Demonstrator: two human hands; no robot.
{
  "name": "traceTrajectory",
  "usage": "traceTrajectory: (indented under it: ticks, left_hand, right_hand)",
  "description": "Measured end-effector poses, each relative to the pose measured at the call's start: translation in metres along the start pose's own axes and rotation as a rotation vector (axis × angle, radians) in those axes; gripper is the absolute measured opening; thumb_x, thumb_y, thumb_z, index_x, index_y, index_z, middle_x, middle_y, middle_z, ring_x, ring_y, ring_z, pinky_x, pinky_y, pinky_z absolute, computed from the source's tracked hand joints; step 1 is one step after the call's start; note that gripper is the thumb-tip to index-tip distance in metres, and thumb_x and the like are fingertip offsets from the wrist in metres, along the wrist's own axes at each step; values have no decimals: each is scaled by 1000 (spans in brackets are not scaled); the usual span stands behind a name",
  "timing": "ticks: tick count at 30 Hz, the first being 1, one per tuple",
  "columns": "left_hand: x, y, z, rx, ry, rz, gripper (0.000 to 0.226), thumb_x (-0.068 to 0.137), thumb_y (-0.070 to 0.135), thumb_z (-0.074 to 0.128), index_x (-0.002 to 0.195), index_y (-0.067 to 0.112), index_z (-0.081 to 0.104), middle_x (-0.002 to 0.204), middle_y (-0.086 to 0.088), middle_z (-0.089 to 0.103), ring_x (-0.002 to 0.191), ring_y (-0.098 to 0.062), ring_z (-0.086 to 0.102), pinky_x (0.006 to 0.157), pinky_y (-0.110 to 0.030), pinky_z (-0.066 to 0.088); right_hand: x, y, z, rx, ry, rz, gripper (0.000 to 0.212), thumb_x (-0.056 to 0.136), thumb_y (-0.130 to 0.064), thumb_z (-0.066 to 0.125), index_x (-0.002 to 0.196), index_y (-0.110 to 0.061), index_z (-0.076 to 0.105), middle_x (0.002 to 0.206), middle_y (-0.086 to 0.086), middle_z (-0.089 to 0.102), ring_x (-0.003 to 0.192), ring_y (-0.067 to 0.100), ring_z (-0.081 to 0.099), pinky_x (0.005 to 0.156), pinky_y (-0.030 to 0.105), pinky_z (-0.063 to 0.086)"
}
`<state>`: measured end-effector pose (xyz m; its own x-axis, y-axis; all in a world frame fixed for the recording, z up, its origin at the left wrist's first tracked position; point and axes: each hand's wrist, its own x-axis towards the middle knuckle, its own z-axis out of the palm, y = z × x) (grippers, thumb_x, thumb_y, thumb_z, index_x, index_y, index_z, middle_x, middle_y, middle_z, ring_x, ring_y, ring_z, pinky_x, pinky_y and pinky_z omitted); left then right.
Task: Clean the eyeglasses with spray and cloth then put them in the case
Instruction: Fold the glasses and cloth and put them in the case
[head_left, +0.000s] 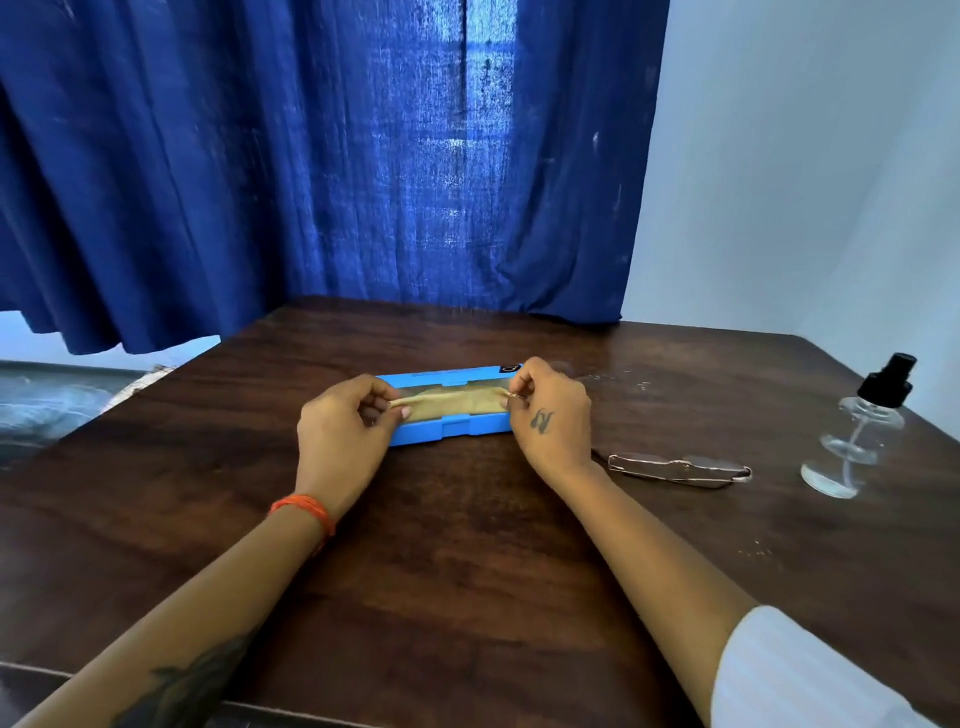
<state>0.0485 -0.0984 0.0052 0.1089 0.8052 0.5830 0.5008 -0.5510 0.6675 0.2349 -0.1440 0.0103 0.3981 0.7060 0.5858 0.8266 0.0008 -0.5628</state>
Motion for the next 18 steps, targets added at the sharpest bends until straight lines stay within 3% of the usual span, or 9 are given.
traceTrajectory:
  ticks: [3, 5, 7, 10, 12, 15, 18]
  left_hand:
    - [1, -2, 2, 19, 33, -21, 22, 69, 16, 78, 79, 20, 59, 79, 2, 61, 65, -7, 56, 64, -14, 44]
    - [-1, -3, 0, 69, 71, 6, 26, 68, 14, 78, 82, 17, 57, 84, 1, 56, 64, -7, 51, 64, -12, 40]
    - [-4, 0, -1, 147, 63, 133, 22, 70, 9, 75, 84, 13, 58, 86, -1, 54, 70, -12, 52, 68, -22, 44]
    - [-10, 8, 1, 281, -77, 422, 9, 77, 8, 64, 86, 8, 66, 86, -9, 64, 77, -28, 61, 71, -38, 50]
    - [-12, 11, 4, 362, -193, 480, 22, 79, 15, 58, 97, 7, 68, 97, -12, 69, 88, -31, 65, 80, -41, 51]
    - [-12, 10, 7, 450, -334, 413, 42, 86, 28, 45, 121, 8, 59, 123, -14, 61, 115, -31, 56, 101, -42, 41]
    - [-12, 5, 9, 475, -384, 391, 42, 93, 28, 44, 132, 12, 47, 137, -12, 50, 131, -29, 41, 112, -41, 26]
  right_hand:
    - [-4, -1, 0, -73, 19, -67, 6, 78, -3, 66, 82, -7, 65, 86, 9, 65, 83, 23, 59, 69, 25, 36]
    - [-7, -3, -1, -108, 40, -74, 13, 78, -3, 64, 90, -6, 67, 95, 11, 64, 90, 25, 56, 76, 28, 41]
    - [-13, -7, -2, -131, 52, -121, 15, 78, -2, 63, 91, -6, 67, 94, 11, 64, 90, 26, 55, 77, 30, 43]
    - [-21, -11, -1, -136, -81, -301, 15, 81, -4, 58, 94, -5, 66, 94, 13, 64, 91, 29, 55, 82, 35, 45]
    - [-22, -13, 2, -140, -237, -393, 22, 88, -12, 54, 106, -4, 64, 104, 14, 64, 101, 30, 55, 91, 38, 44]
    - [-24, -12, 6, -256, -451, -412, 43, 96, -34, 41, 133, -11, 46, 136, 11, 50, 127, 26, 41, 109, 37, 28]
    - [-26, -9, 7, -330, -573, -384, 56, 96, -48, 28, 145, -19, 24, 152, 5, 27, 141, 21, 18, 117, 39, 9]
